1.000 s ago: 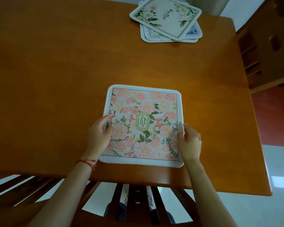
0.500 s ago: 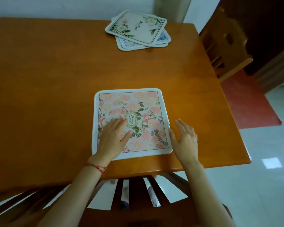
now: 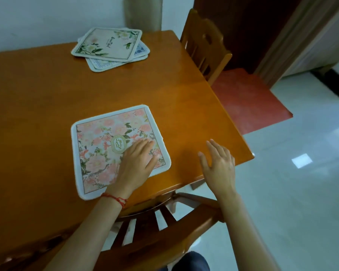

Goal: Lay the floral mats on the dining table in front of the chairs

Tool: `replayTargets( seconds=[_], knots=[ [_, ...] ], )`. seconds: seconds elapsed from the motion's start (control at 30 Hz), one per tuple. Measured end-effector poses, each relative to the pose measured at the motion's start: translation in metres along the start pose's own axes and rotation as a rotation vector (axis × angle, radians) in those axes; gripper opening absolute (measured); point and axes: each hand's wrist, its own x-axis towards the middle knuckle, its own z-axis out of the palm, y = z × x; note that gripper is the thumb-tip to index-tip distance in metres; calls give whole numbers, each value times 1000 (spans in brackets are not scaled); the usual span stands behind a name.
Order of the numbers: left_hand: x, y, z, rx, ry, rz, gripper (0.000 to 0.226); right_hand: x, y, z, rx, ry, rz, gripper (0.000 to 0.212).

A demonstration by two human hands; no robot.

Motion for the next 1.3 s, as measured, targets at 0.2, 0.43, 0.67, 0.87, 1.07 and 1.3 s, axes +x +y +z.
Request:
replayTargets(
  seconds=[0.2,0.43,0.67,0.87,1.07,1.3],
  knots=[
    [5,65,18,24,-41,115,75,-30,55,-34,0,73,95,47],
    [6,147,45,43,-127,306,82,-76,131,-68,-21,217,249,44],
    [-6,235,88,98,-197,473,76,-131,205,-100,-6,339,404,50],
    [-15,297,133,152,-199,654,62,-176,268,-120,-33,385,545,44],
    [-20,359,178,200,-213,791,53,-214,326,-139,-48,423,650,44],
    [-5,413,220,208,-244,916,52,-218,376,-156,-61,475,720,48]
  ],
)
